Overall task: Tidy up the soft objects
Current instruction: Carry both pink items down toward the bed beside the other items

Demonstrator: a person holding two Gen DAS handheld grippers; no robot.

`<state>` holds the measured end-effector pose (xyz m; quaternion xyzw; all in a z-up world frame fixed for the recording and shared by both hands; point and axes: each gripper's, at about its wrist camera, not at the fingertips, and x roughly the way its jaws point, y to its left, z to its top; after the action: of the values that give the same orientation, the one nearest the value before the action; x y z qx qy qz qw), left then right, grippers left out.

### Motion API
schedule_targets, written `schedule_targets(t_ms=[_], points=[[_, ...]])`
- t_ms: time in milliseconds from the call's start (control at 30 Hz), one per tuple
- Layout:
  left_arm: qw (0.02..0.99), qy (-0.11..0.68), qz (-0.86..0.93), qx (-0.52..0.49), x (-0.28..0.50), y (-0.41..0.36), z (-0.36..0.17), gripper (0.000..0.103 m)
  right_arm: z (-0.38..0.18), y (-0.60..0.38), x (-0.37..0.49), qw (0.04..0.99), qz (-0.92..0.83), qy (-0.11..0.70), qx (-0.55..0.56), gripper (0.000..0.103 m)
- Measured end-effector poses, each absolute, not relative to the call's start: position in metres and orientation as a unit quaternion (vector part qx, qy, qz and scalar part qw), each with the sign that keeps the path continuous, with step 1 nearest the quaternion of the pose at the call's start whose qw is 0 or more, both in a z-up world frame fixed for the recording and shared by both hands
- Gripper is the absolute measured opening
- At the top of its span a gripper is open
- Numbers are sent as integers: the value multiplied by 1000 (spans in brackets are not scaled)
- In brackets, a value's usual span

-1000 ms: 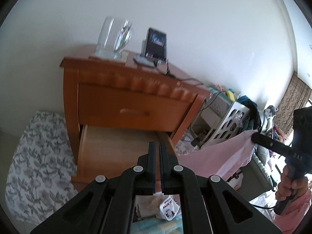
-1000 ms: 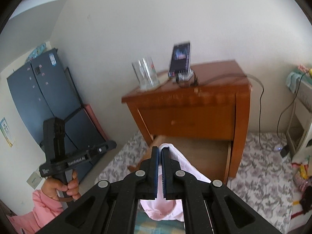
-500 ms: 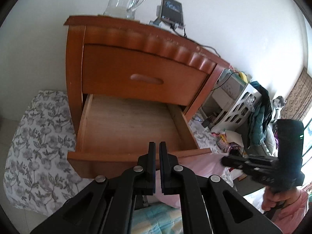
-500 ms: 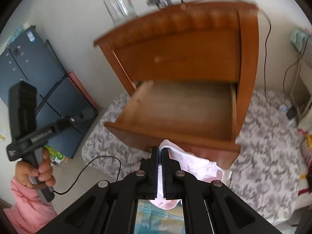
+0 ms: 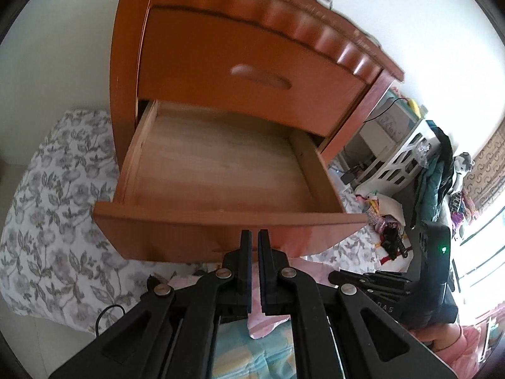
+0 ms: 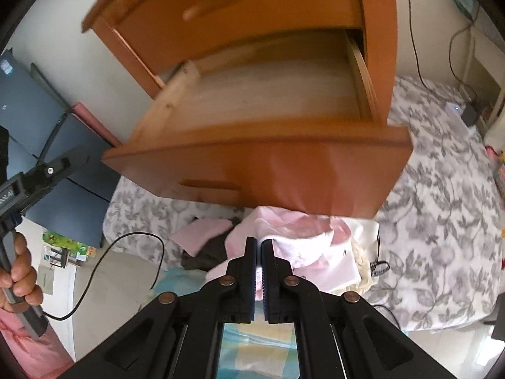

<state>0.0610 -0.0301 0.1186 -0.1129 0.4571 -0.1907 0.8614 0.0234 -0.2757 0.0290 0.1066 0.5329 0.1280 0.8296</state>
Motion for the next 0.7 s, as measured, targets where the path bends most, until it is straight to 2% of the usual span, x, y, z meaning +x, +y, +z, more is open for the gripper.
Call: schedule_targets(t_ms=[700], points=[[827, 526, -162, -117, 71, -35, 42, 3, -52, -275, 31, 796, 81, 590, 105, 3]])
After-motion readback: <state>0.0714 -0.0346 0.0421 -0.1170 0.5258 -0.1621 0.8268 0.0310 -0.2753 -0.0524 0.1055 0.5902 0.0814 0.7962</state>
